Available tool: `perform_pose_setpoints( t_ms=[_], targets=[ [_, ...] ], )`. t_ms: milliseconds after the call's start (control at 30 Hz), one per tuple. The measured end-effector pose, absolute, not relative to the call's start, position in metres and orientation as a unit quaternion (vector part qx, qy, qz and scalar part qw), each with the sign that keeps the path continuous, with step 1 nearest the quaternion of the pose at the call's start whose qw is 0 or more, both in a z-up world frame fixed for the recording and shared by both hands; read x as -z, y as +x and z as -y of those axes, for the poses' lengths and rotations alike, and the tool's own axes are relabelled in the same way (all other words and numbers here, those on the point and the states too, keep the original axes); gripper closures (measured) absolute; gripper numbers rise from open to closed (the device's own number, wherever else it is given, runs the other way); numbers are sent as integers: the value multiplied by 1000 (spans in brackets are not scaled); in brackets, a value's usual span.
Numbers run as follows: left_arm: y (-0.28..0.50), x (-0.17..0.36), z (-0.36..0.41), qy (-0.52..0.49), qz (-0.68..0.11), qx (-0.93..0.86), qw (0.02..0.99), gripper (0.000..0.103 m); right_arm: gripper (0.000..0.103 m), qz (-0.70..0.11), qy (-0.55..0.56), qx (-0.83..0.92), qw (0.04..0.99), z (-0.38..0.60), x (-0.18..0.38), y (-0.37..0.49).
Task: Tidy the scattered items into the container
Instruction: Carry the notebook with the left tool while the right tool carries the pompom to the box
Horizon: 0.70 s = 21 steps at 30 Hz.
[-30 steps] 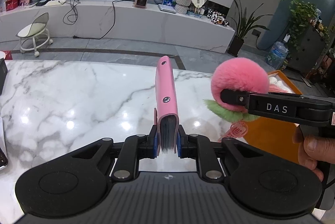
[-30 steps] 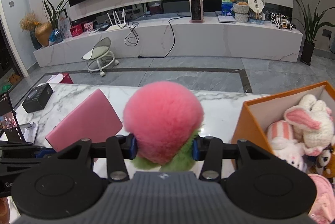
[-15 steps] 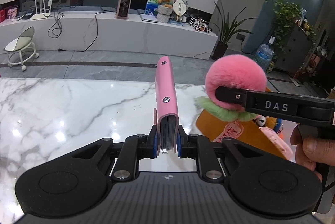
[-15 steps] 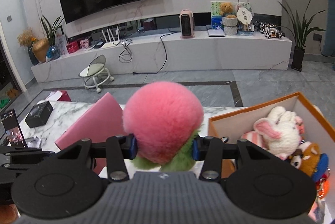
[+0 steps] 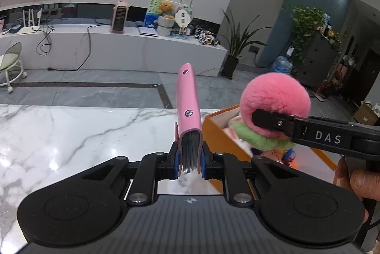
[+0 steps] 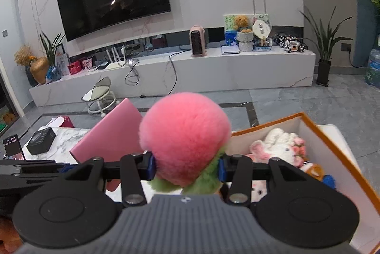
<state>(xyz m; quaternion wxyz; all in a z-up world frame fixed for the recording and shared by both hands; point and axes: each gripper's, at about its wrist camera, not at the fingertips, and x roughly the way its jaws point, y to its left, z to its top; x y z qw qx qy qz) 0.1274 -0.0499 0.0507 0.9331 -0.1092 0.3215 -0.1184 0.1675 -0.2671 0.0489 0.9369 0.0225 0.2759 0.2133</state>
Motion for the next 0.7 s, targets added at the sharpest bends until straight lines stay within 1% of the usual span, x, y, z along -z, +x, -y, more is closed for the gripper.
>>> perform_pose_setpoints(
  t_ms=[367, 700],
  targets=[
    [138, -53, 75, -115, -317, 142, 931, 84, 54, -260, 34, -171, 950, 313, -60, 159],
    [143, -55, 114, -115, -313, 181, 925, 84, 54, -250, 54, -129, 958, 360, -69, 153]
  ],
)
